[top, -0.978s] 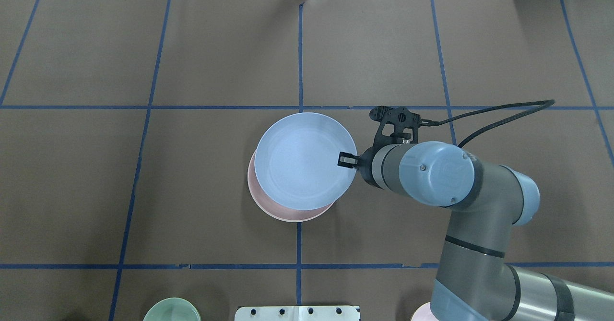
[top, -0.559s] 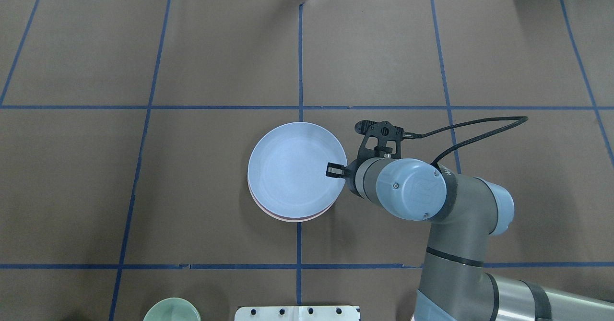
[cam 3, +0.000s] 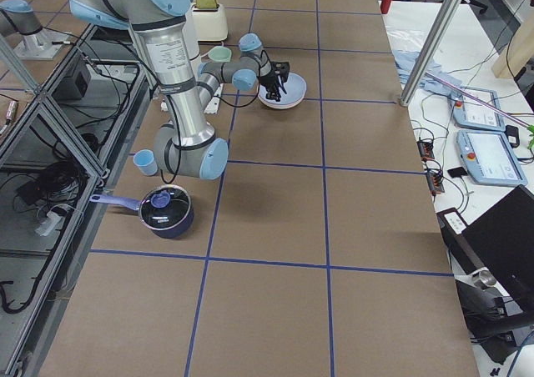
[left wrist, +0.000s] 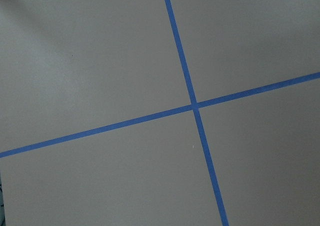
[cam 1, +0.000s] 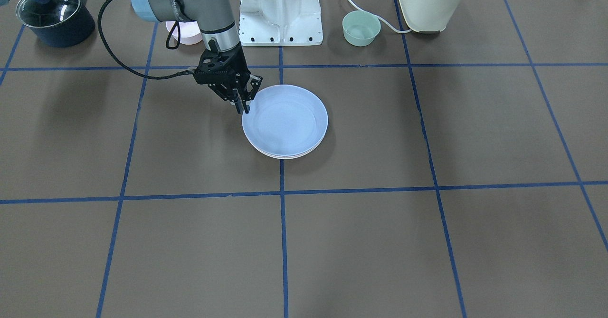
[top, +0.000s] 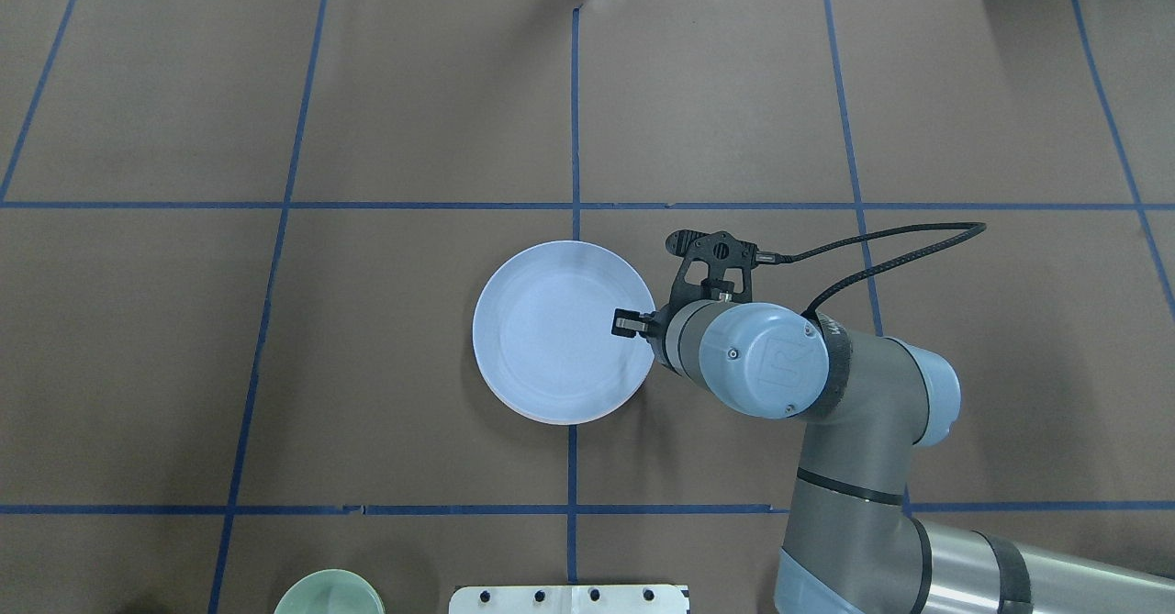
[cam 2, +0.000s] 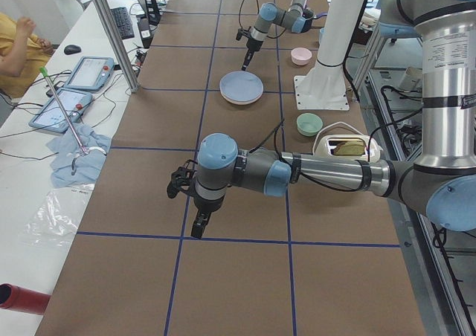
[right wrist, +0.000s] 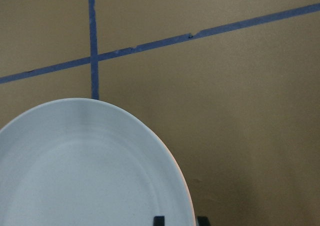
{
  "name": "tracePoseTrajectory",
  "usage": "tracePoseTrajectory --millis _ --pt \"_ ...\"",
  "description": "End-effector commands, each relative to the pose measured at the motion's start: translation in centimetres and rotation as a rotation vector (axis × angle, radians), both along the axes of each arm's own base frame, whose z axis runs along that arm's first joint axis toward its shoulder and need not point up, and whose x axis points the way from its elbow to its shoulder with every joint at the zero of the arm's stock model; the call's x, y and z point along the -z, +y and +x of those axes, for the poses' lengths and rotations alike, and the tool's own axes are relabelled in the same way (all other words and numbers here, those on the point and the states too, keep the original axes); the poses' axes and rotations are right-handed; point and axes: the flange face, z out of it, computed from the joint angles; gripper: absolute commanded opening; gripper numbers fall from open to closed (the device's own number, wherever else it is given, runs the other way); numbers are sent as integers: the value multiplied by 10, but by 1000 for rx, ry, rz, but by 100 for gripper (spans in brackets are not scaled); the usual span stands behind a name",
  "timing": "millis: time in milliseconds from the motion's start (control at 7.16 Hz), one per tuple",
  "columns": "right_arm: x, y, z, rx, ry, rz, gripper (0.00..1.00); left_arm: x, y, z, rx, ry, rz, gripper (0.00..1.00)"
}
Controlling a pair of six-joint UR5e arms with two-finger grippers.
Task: Stack three plates with pink and blue
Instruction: 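Open the right gripper and lift it away from the stack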
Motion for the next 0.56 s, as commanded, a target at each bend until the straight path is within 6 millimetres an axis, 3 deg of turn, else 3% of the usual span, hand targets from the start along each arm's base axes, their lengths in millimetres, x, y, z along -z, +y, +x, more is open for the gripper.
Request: tracePoseTrajectory --millis 0,140,419 --pt "4 -19 16 -6 4 18 100 -3 0 3 -8 38 -5 100" --pt "3 -53 46 28 14 27 100 -1 0 3 -7 39 -7 100" --pt "-20 -139 155 160 77 47 100 -15 9 3 -7 34 -40 100"
